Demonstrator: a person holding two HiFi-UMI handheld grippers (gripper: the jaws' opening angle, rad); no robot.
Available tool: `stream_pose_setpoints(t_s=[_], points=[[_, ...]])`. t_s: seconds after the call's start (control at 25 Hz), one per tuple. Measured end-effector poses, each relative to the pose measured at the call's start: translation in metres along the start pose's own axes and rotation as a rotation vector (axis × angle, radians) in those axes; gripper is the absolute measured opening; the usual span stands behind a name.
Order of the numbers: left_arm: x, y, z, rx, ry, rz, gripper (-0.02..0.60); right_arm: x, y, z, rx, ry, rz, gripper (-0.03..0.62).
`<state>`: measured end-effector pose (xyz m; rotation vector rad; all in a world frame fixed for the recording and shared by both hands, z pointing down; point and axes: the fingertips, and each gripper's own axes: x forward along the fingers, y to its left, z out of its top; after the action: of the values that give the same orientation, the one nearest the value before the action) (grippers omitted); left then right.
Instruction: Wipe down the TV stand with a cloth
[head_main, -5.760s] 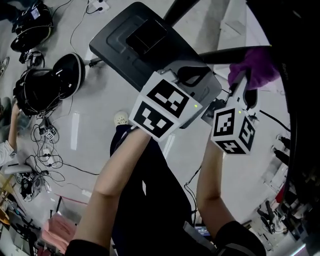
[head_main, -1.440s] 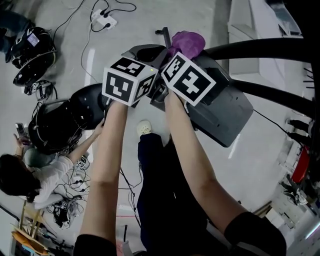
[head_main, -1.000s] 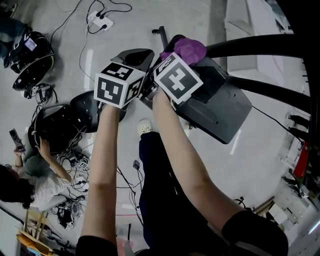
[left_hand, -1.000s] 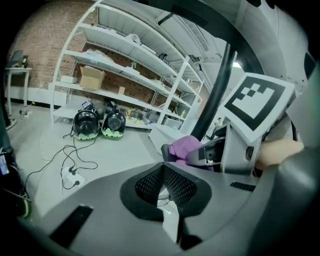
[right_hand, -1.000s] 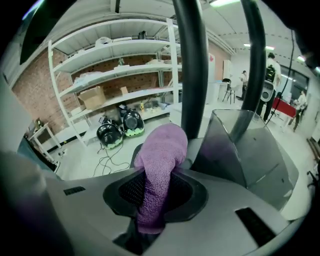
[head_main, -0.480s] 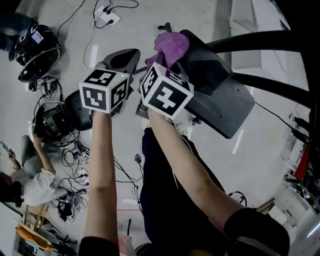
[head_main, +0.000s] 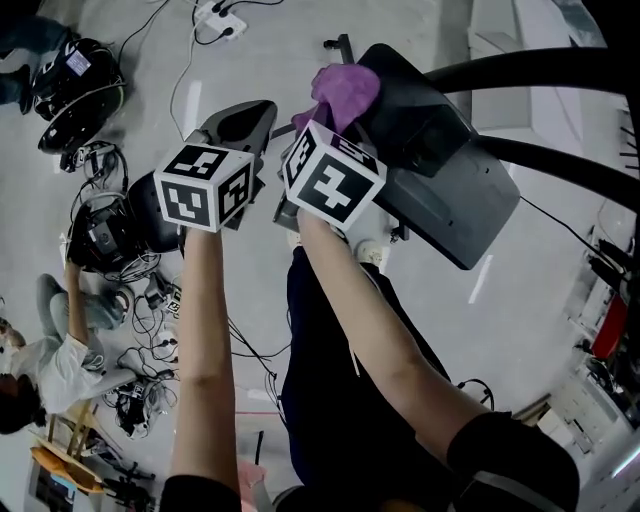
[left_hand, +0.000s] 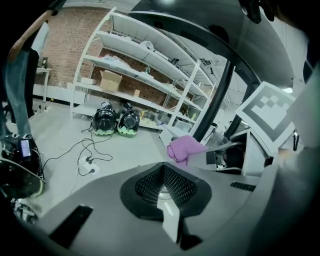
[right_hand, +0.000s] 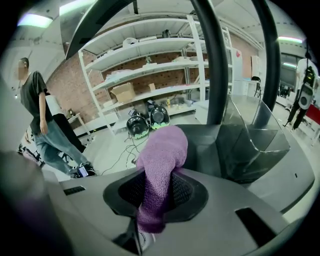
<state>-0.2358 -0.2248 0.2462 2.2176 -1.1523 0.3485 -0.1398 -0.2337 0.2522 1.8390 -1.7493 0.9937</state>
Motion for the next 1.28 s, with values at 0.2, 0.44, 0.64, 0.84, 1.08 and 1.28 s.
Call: stream_pose_setpoints(t_s=[0.2,0.44,0.64,0.84,1.08,1.28], points=[[0.017,-0.021,-0.006,0.0,0.003,-0.031,0.005,-0.003,-0.029,-0.004,0.004,0.006,-0.039,0.1],[0.033,-0.046,-0.006,0.015,0.002,-0.057,0.005,-0.011,-0.062,-0.015,0.034,0.013,-0.07,0.1],[0.039,-0.063,-0.013,0.027,0.014,-0.073,0.005,-0.018,-0.074,-0.021,0.05,0.006,-0.06,0.1],[0.037,-0.072,-0.02,0.027,0.021,-0.059,0.005,-0.018,-0.072,-0.022,0.04,0.01,-0.02,0.1],[0.025,-0.079,-0.016,0.034,0.013,-0.031,0.005,-0.03,-0.062,-0.024,0.007,0.018,0.067,0.1],[0.009,-0.092,-0.013,0.049,0.002,-0.008,0.005,-0.053,-0.057,-0.03,-0.036,0.019,0.143,0.1]])
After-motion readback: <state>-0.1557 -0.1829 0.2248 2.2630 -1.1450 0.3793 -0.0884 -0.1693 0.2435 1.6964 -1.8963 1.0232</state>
